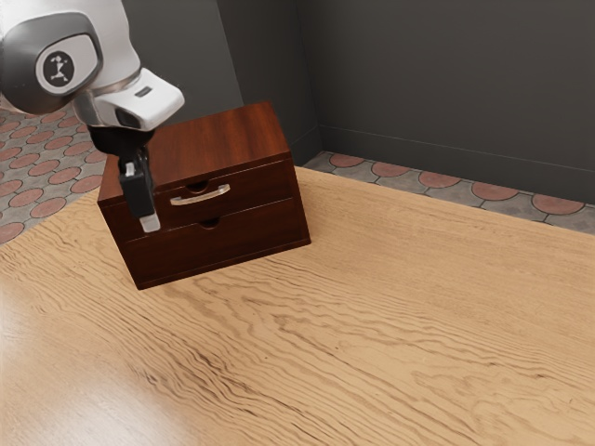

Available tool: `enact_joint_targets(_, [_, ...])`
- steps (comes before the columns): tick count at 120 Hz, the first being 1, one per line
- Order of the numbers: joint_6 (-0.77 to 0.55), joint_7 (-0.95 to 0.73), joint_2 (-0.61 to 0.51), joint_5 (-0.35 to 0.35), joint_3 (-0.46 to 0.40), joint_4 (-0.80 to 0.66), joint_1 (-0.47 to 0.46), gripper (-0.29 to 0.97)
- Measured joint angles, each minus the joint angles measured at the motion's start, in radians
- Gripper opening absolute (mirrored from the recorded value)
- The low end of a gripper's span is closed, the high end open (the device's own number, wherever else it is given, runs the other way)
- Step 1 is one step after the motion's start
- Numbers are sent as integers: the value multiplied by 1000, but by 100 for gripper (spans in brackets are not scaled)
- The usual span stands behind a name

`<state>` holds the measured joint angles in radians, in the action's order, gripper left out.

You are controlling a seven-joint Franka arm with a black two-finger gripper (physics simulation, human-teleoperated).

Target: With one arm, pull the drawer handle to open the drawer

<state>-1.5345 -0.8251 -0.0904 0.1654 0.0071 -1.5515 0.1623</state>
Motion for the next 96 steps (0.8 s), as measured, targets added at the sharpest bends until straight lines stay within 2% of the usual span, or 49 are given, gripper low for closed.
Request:
enact_joint_targets(16, [-85,-27,37,59,4,-12,9,68])
enact_joint_targets(36, [-245,-76,46,77,34,-74,0,67])
enact_joint_targets(48, [-316,-112,78,51,62,-77,-5,60])
enact_joint_targets(73, [-423,-208,119,-22,106,-73,4,35])
enact_joint_targets(96, [-489,-290,145,-40,114,-71,33,26])
